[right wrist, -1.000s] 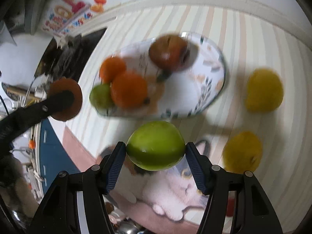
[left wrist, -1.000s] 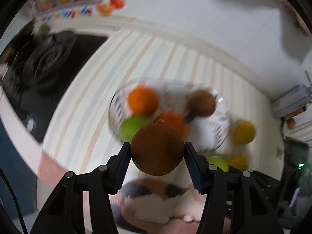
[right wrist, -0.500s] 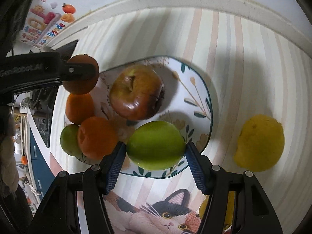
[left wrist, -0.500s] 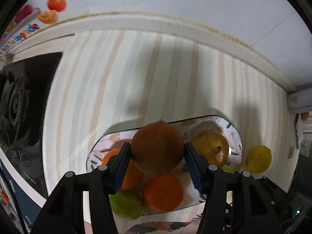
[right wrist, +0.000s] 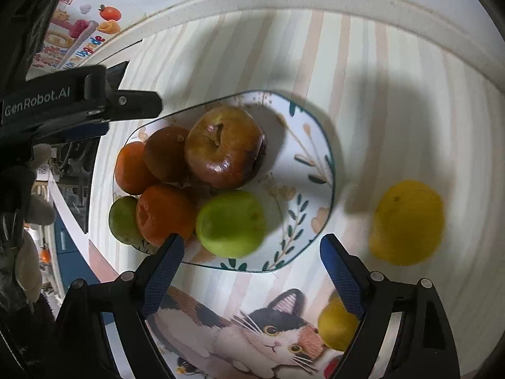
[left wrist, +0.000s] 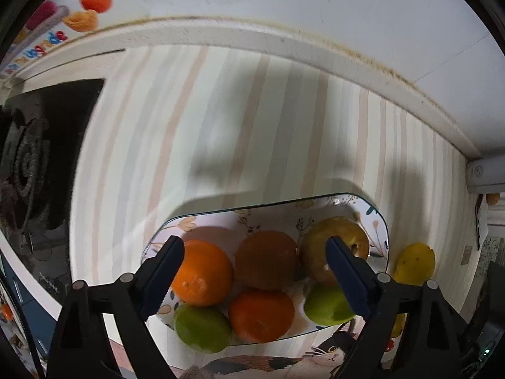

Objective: Organize fruits
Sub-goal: 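Place the brown orange and lime onto the plate with both grippers, then lift both tools away from the plate toward the lemons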

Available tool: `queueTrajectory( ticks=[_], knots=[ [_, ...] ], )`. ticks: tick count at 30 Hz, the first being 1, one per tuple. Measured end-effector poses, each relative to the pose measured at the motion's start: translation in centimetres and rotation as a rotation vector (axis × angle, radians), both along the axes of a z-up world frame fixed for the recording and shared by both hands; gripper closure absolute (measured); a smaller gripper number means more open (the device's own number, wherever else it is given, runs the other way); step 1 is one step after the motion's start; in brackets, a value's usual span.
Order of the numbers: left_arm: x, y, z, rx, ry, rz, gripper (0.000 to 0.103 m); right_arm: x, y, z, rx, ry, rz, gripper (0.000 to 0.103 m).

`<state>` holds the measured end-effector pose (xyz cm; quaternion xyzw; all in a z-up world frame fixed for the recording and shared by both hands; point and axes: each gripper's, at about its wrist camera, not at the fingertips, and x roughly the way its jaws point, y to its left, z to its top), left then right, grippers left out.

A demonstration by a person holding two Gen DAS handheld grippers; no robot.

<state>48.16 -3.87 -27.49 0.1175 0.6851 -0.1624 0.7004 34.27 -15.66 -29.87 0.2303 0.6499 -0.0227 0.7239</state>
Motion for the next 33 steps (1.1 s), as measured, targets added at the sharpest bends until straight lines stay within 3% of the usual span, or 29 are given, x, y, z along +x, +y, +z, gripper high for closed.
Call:
queueTrajectory(
  ticks=[7,18,25,33],
  knots=[
    [-3.9,2.9,3.3,-0.002,-0.125,0.092,0.012,-1.6,0.1,3.4,-0.117,-0.050,0.032,0.012],
    [-13.3,8.0,8.1,-0.013,-0.280,0.268,0.012,-6.1,0.9,8.8,-0.175,-0.161,0.146,0.012],
    [-18.6,8.9,12.3,-0.033,-0.377,0.310,0.012,-9.7,1.2,13.9,-0.182,-0.238,0.181,0.012],
    [-22.6,8.2,17.5,-0.059,-0.471,0.280,0.012,-13.4,1.5,19.1,-0.188,-0.310,0.203,0.012]
  ],
)
